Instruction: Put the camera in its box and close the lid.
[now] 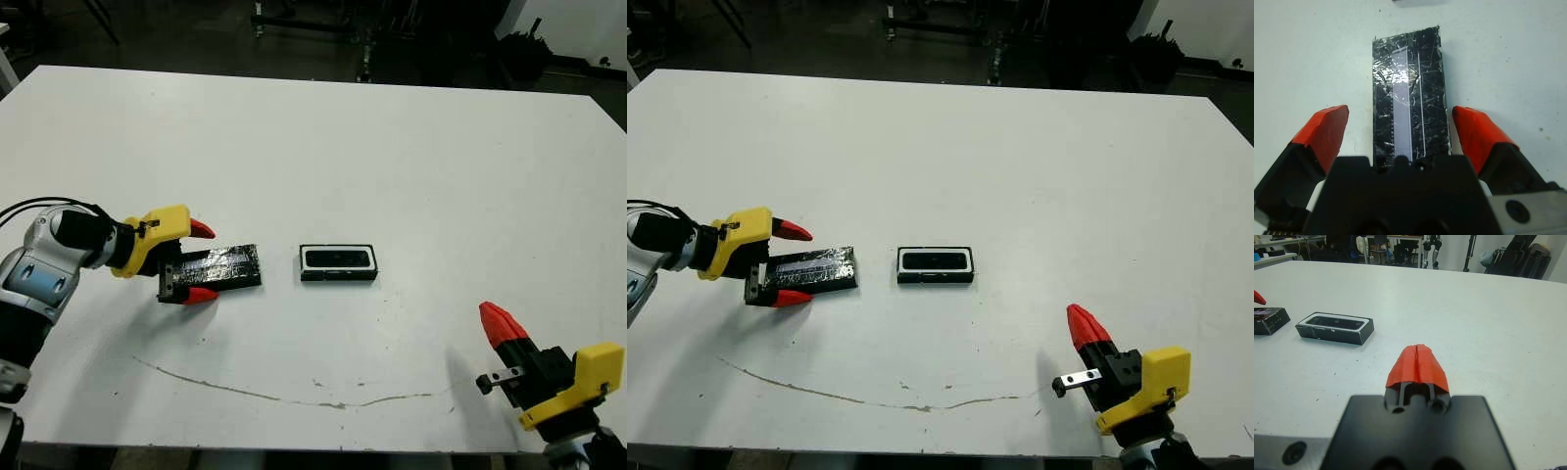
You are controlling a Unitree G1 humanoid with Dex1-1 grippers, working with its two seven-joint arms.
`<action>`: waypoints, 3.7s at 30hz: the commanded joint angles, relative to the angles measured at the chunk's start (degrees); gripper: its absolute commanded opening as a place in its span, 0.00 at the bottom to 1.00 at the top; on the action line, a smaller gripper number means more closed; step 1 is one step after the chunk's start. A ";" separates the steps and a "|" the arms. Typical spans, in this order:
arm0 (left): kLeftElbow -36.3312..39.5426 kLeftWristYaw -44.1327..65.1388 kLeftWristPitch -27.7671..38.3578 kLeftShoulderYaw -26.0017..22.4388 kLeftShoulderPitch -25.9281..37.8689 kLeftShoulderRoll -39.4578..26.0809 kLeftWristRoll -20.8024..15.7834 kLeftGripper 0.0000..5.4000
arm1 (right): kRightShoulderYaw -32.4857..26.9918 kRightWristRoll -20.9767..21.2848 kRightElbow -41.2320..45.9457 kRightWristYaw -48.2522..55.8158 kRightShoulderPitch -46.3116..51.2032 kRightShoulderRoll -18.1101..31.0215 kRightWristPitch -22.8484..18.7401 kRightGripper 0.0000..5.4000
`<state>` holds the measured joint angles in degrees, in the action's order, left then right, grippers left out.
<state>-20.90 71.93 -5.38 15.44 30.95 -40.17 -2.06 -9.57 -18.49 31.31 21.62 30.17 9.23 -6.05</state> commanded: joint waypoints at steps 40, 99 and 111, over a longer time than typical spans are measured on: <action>0.51 -2.95 -2.66 -2.25 -1.41 1.89 -0.77 0.58 | 0.68 -0.07 0.07 -1.47 0.48 0.50 0.57 0.00; -2.71 -9.00 -9.77 6.22 6.70 17.02 2.82 0.58 | 3.19 0.50 -0.20 -2.03 0.45 0.80 1.38 0.00; 2.03 -6.14 -16.72 6.91 6.57 16.86 1.77 0.58 | 3.33 0.60 -0.22 -2.29 0.61 0.57 1.42 0.00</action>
<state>-18.98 64.85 -20.79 21.37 38.62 -22.88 -0.34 -6.12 -18.14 31.26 19.51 30.40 9.35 -5.05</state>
